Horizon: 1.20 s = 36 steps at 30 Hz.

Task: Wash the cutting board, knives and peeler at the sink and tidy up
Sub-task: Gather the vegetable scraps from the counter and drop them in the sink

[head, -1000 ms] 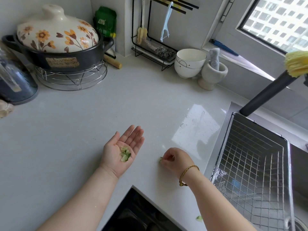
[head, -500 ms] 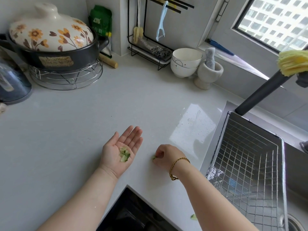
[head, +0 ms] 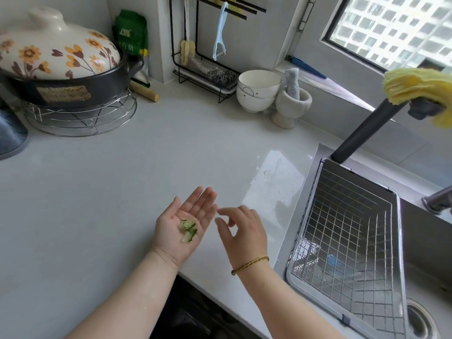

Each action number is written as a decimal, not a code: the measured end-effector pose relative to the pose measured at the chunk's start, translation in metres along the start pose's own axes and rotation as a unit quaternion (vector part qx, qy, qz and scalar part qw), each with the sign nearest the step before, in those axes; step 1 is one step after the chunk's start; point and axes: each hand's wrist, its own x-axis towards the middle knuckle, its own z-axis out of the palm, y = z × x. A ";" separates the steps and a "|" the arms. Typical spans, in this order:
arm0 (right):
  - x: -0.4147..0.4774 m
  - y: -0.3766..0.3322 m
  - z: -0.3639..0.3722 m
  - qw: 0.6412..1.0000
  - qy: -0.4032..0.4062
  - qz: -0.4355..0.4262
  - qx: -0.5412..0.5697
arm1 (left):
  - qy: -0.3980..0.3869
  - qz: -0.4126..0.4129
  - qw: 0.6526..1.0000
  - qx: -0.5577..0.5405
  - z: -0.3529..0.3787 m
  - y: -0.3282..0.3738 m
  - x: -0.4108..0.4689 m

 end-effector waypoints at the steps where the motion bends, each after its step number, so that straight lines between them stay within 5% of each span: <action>1: 0.000 0.008 -0.008 0.999 -0.018 0.042 -0.019 | -0.003 -0.001 1.000 -0.007 -0.003 0.000 0.002; 5: -0.001 0.036 -0.023 0.961 -0.208 0.165 -0.082 | -0.002 -0.003 1.000 -0.003 -0.005 -0.001 0.002; 13: -0.004 0.032 -0.021 0.944 -0.262 0.179 -0.091 | 0.007 0.005 1.000 0.004 -0.004 -0.003 -0.002; 16: -0.005 0.027 -0.024 0.957 -0.232 0.166 -0.052 | 0.007 0.004 1.000 -0.010 -0.005 -0.006 -0.001; 20: -0.017 0.002 -0.011 0.990 -0.054 0.083 0.104 | 0.002 -0.011 1.000 -0.016 0.001 -0.015 0.004; 27: -0.026 0.004 0.001 0.995 0.083 0.009 0.052 | 0.006 -0.050 0.999 -0.008 0.016 -0.032 0.006; 32: -0.041 0.031 -0.040 0.989 0.084 0.122 0.022 | -0.039 -0.103 0.993 -0.051 0.018 -0.044 0.014; 36: -0.067 0.055 -0.071 0.976 -0.021 0.218 0.003 | -0.018 -0.135 0.990 -0.022 0.031 -0.057 0.015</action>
